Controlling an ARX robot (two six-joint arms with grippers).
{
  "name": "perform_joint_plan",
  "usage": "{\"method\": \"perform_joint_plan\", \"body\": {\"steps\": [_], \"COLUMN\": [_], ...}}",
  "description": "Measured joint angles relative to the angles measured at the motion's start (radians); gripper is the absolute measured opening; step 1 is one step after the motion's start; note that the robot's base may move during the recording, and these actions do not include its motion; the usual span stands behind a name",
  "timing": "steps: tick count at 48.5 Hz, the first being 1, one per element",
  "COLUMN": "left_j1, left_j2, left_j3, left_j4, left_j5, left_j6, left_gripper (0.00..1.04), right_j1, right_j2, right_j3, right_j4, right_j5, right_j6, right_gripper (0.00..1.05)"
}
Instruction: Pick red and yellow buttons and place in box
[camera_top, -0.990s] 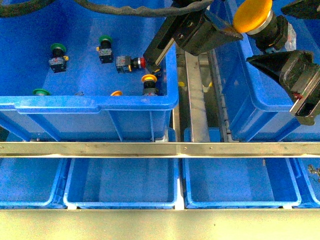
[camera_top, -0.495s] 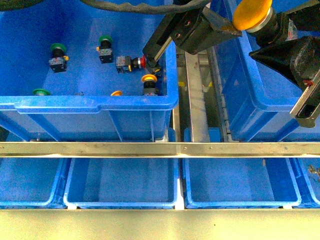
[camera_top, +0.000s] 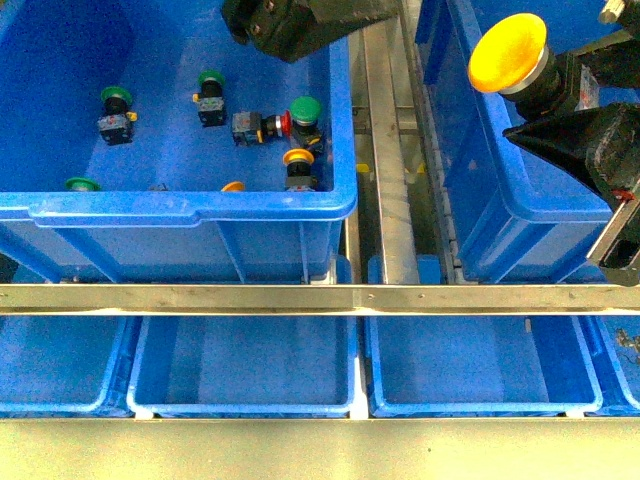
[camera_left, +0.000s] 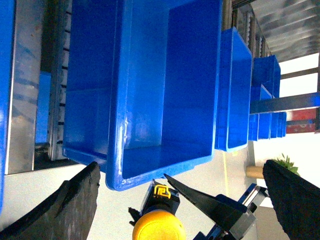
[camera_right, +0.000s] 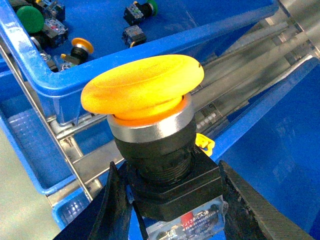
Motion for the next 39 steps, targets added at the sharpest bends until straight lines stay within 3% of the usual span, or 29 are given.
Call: {"method": "perform_joint_plan", "body": {"steps": [21, 29, 39], "left_j1": [0.107, 0.204, 0.300], "left_j2": [-0.286, -0.487, -0.575], "left_j3": [-0.311, -0.525, -0.612], "left_j4": [-0.055, -0.130, -0.148], "left_j5": [0.043, 0.050, 0.034], "left_j6": [0.156, 0.355, 0.411], "left_gripper": [0.97, 0.97, 0.97], "right_j1": [-0.124, -0.193, -0.242], "right_j2": [-0.012, -0.026, -0.051], "right_j3": [-0.003, 0.013, 0.054], "right_j4": [-0.017, -0.034, -0.074], "right_j5": [-0.018, -0.002, -0.005], "right_j6": [-0.001, 0.034, 0.069], "right_gripper": [0.40, 0.40, 0.40]}}
